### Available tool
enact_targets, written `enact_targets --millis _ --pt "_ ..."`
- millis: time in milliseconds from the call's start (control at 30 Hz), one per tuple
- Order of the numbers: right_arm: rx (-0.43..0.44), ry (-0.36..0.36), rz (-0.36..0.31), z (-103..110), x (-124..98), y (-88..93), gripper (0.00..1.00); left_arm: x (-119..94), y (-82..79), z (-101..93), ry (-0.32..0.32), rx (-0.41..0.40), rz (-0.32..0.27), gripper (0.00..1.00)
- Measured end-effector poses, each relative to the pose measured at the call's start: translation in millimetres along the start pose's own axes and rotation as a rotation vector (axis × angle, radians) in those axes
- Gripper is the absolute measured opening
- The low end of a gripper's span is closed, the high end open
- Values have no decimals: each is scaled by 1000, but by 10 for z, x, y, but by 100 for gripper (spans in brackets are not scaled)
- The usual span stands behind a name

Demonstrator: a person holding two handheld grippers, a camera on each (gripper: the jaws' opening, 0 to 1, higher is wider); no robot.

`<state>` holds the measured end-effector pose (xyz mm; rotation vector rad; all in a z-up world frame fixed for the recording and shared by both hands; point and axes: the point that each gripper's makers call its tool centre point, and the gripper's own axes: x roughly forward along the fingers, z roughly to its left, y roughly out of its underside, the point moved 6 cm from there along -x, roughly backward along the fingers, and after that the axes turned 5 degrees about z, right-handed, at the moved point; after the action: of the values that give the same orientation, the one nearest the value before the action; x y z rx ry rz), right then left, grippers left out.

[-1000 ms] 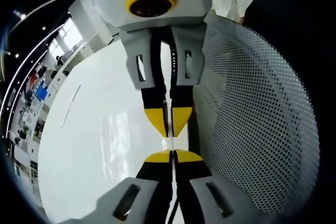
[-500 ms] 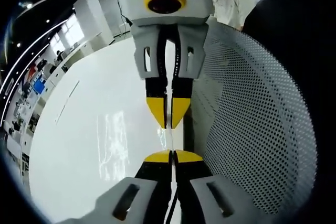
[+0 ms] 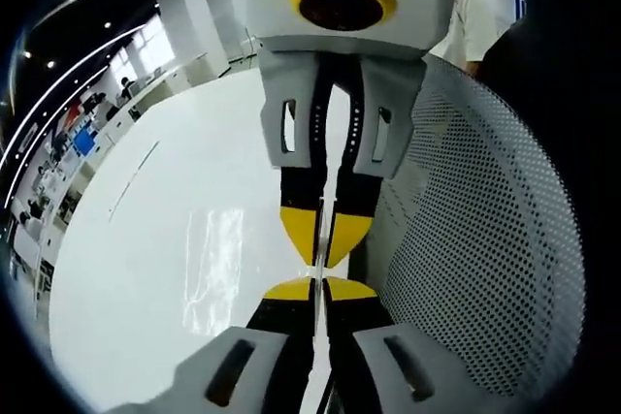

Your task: Open the resealable bag by pulling the two sides of the seal apart until the entire bag opening is separated and visibly accessible.

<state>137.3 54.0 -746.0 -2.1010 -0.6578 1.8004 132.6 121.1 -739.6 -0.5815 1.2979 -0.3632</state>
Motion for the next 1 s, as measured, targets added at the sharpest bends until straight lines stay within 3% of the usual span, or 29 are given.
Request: enact_targets --millis 133,167,367,400,500,1000 --pt "2 4 0 -8 -5 -5 0 8 -8 3 -12 -18 -12 0" --pt "2 8 0 -16 -8 -3 0 4 -25 43 -70 -8 -30 0" --pt "1 6 -1 -28 -21 16 0 27 -21 -9 -54 47 -12 0" --pt "-6 8 -1 -19 -15 14 0 32 -18 0 -58 -5 -10 0" --pt "14 12 -13 -48 -35 20 0 24 -14 13 -59 -16 -20 0" --pt "55 -2 -18 -32 -28 70 0 -2 50 13 -44 -10 -12 0"
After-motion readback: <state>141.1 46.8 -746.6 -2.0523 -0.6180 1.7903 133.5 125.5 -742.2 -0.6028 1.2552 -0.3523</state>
